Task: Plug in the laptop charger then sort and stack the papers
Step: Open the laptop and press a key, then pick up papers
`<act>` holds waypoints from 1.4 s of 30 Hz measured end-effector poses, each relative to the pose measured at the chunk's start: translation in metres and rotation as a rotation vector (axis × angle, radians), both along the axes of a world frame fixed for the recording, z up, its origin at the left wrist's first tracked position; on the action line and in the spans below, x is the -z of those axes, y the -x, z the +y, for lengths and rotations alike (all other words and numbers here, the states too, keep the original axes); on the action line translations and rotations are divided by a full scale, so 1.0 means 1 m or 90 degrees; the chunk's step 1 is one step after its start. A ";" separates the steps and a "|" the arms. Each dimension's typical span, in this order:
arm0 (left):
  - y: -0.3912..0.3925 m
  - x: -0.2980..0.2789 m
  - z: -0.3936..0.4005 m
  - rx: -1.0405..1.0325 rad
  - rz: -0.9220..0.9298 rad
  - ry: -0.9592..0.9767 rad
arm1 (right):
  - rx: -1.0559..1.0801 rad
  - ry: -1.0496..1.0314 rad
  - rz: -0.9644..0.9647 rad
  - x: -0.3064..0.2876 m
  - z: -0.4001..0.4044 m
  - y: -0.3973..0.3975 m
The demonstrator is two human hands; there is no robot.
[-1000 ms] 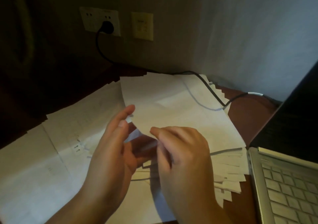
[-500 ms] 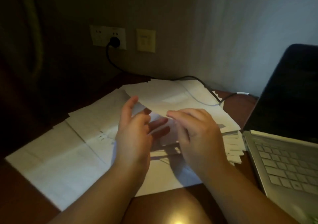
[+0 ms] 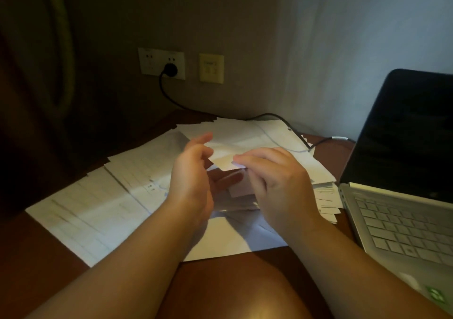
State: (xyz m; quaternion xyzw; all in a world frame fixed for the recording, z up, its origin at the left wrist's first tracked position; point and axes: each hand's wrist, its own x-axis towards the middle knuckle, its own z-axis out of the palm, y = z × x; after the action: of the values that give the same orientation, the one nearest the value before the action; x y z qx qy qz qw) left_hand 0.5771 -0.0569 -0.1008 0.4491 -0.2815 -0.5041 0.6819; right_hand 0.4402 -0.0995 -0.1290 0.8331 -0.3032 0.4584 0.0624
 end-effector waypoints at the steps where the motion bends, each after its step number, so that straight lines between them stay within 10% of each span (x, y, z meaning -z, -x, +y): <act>1: 0.000 0.001 0.001 0.029 -0.029 0.007 | 0.016 -0.004 0.004 0.000 0.000 0.000; 5: 0.007 0.002 0.001 0.057 -0.147 -0.032 | 0.128 -0.050 -0.007 0.005 -0.003 -0.001; 13: -0.007 -0.002 -0.007 -0.030 0.075 -0.053 | 0.153 -0.223 0.174 -0.001 0.002 0.004; 21: -0.005 0.000 -0.012 -0.067 -0.100 -0.047 | 0.108 -0.303 0.255 -0.008 0.008 0.008; 42: -0.002 0.005 -0.007 -0.033 -0.343 0.055 | 0.154 0.015 0.049 -0.003 0.001 0.004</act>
State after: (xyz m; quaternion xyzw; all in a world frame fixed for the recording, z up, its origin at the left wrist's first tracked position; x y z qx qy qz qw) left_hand 0.5788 -0.0635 -0.1059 0.5445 -0.4624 -0.3361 0.6138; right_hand 0.4364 -0.0988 -0.1257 0.8066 -0.3936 0.4184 0.1390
